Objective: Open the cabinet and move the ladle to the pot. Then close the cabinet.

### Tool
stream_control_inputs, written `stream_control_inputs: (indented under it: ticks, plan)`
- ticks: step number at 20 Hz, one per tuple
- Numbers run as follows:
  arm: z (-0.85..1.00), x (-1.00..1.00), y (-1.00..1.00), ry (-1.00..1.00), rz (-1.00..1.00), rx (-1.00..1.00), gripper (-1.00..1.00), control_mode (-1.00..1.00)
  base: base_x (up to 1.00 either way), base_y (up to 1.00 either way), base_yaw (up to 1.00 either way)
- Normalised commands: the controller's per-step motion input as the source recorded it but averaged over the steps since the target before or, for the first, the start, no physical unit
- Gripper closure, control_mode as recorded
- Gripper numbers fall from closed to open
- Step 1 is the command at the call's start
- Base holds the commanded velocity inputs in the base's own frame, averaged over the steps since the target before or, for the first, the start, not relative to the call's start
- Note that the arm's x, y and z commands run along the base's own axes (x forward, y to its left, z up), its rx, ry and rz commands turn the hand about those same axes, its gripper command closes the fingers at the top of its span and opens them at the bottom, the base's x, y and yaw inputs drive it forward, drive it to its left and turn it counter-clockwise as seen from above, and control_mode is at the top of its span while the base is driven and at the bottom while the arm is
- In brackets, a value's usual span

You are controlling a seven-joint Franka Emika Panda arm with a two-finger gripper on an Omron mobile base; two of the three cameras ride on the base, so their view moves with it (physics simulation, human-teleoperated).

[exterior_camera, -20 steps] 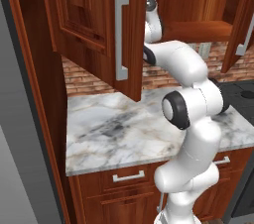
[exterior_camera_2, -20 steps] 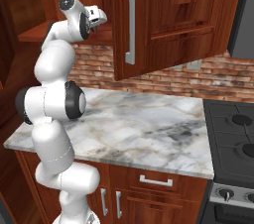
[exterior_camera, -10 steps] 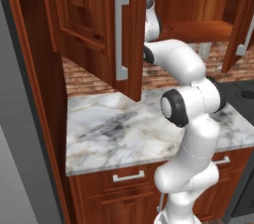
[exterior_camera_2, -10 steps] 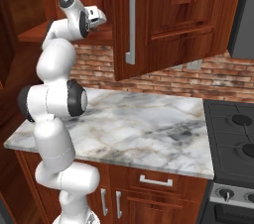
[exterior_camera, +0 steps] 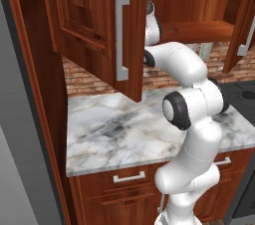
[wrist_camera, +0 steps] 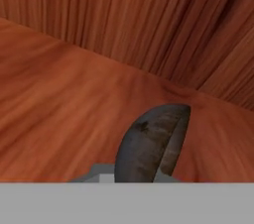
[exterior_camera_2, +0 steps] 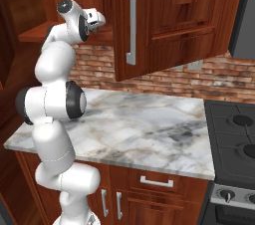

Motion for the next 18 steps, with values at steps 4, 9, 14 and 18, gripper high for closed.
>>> stream_control_inputs:
  ticks: [4,9,14,18]
  plan:
    - [-0.29,0.0,-0.11,-0.04,0.0,0.0,1.0,-1.0,0.0,0.0,0.0]
    - [-0.2,0.0,-0.17,-0.05,0.0,0.0,1.0,-1.0,0.0,0.0,0.0]
    - [-0.17,-0.24,-0.12,-0.09,0.0,0.0,1.0,-1.0,0.0,0.0,0.0]
    - [-0.14,-0.43,-0.19,-0.04,0.0,-0.01,1.0,-1.0,0.0,0.0,0.0]
